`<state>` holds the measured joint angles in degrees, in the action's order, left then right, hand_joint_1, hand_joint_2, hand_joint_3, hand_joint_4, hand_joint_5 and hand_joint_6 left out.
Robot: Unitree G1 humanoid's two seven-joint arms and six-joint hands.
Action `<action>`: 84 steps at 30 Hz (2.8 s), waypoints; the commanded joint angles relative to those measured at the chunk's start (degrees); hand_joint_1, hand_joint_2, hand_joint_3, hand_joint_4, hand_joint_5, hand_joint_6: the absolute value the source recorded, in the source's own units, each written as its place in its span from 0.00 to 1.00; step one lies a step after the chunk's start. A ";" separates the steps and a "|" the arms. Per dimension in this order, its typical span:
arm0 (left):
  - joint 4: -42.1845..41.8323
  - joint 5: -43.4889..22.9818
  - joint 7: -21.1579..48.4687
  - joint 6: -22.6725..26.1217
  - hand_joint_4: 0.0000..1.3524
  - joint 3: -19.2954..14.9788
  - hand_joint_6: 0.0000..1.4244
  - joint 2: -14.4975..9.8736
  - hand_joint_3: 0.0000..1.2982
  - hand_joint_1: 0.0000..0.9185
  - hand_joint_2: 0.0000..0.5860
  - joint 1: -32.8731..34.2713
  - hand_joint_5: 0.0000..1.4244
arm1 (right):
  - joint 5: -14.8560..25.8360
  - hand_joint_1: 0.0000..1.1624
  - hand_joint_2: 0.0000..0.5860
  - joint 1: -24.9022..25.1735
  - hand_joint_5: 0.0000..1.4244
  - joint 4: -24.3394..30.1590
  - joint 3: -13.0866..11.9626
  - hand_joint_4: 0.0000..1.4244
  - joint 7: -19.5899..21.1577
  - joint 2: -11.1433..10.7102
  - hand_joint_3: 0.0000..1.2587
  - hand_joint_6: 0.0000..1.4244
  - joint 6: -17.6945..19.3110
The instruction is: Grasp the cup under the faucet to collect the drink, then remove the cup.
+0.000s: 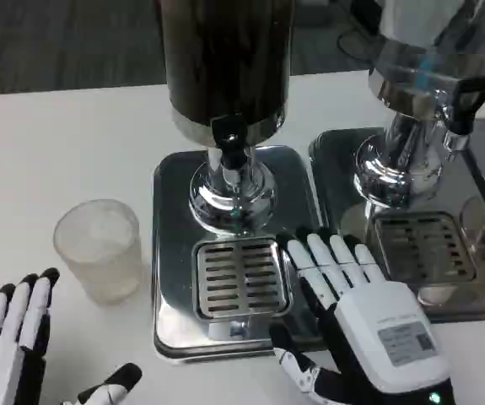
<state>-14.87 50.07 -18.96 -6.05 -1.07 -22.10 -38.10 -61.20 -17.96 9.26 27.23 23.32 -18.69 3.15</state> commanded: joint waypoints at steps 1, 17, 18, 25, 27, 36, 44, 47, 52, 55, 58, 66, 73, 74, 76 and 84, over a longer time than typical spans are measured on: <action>0.12 -0.48 -0.59 -0.13 0.00 -0.33 0.00 0.04 0.00 0.00 0.15 -0.34 0.00 | 0.29 0.35 0.74 0.42 0.00 -0.25 -0.28 0.00 -0.35 0.41 0.03 0.00 -0.44; 0.00 -1.81 -3.19 -0.19 0.00 -1.78 0.00 1.17 0.00 0.00 0.15 -0.46 0.00 | 0.35 0.35 0.74 0.15 0.00 0.34 0.11 0.00 -0.30 1.53 0.04 0.00 -0.76; 0.12 -2.12 -3.18 -0.20 0.00 -1.90 0.00 1.27 0.00 0.00 0.13 -0.30 0.00 | 0.67 0.35 0.74 0.14 0.00 0.11 -0.04 0.00 -0.33 1.68 0.04 0.00 -0.80; 1.50 -5.46 -3.49 0.62 0.00 -4.57 0.00 2.34 0.00 0.00 0.08 3.64 0.00 | -0.72 0.35 0.74 0.86 0.00 -0.07 0.70 0.00 -0.67 2.83 0.04 0.00 -1.85; 2.07 -6.81 -2.94 0.57 0.00 -5.24 0.00 2.29 0.00 0.00 0.07 4.92 0.00 | -0.67 0.35 0.74 0.19 0.00 0.08 0.44 0.00 -0.11 3.31 0.04 0.00 -2.59; 6.38 -12.92 -1.47 -1.57 0.03 -6.71 0.05 1.15 0.09 0.00 0.06 13.49 0.13 | -0.59 0.35 0.74 -1.42 0.00 1.36 0.42 0.00 0.07 4.84 0.04 0.00 -4.80; 12.85 -15.83 -7.40 -7.96 0.00 -7.11 0.01 2.14 0.00 0.00 0.02 17.50 0.05 | -1.12 0.35 0.74 -2.07 0.00 2.61 0.35 0.00 -0.66 4.68 0.06 0.00 -5.21; 14.37 -17.18 -4.21 -8.66 0.00 -6.16 0.00 0.96 0.00 0.00 0.00 18.59 0.00 | -0.81 0.35 0.74 -2.30 0.00 2.98 0.22 0.00 -1.10 4.49 0.06 0.00 -5.29; 18.34 -18.63 -1.73 -8.52 0.00 -4.44 0.00 1.14 0.00 0.00 0.00 21.42 0.00 | -0.77 0.35 0.74 -3.09 0.00 4.87 -0.49 0.00 -1.99 4.27 0.07 0.00 -5.92; 25.86 -21.25 -2.88 -10.72 0.00 -3.89 0.00 2.76 0.00 0.00 0.00 25.53 0.00 | -0.05 0.35 0.74 -3.70 0.00 5.53 -1.06 0.00 -2.64 4.15 0.07 0.00 -6.08; 29.93 -21.31 -6.61 -13.39 0.00 -3.24 0.00 4.77 0.00 0.00 0.00 27.39 0.00 | 0.61 0.35 0.75 -3.85 0.00 5.51 -1.72 0.00 -3.05 3.80 0.07 0.00 -5.81; 35.39 -20.19 -12.14 -17.55 0.00 -1.97 0.00 5.21 0.00 0.01 0.00 29.18 0.05 | 0.77 0.34 0.76 -4.34 0.00 5.83 -2.09 0.00 -2.31 3.78 0.05 0.00 -4.86; 36.35 -18.75 -13.54 -15.92 0.00 -0.80 0.00 4.83 0.00 0.06 0.00 29.45 0.07 | 0.84 0.33 0.76 -2.95 0.00 5.58 -1.92 0.00 -4.36 3.08 0.03 0.01 -4.91; 37.09 -18.71 -13.09 -15.85 0.00 -0.53 0.00 4.56 0.00 0.07 0.00 29.75 0.07 | 1.14 0.33 0.76 -2.90 0.00 5.51 -1.99 0.00 -4.46 2.99 0.03 0.01 -4.79; 38.82 -18.70 -13.25 -16.63 0.00 -0.05 0.00 4.24 0.00 0.07 0.00 30.31 0.07 | 1.59 0.33 0.76 -3.05 0.00 5.41 -2.16 0.00 -3.80 2.78 0.03 0.01 -4.27; 44.60 -18.77 -14.32 -18.23 0.00 1.15 0.00 3.91 0.00 0.05 0.00 32.83 0.08 | 3.13 0.33 0.74 -2.68 0.00 5.44 -2.43 0.00 -5.05 2.14 0.01 0.01 -3.90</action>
<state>28.83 31.35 -32.54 -23.85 -0.68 -17.67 -6.29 -59.00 -20.96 14.16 25.21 18.81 -16.35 -1.63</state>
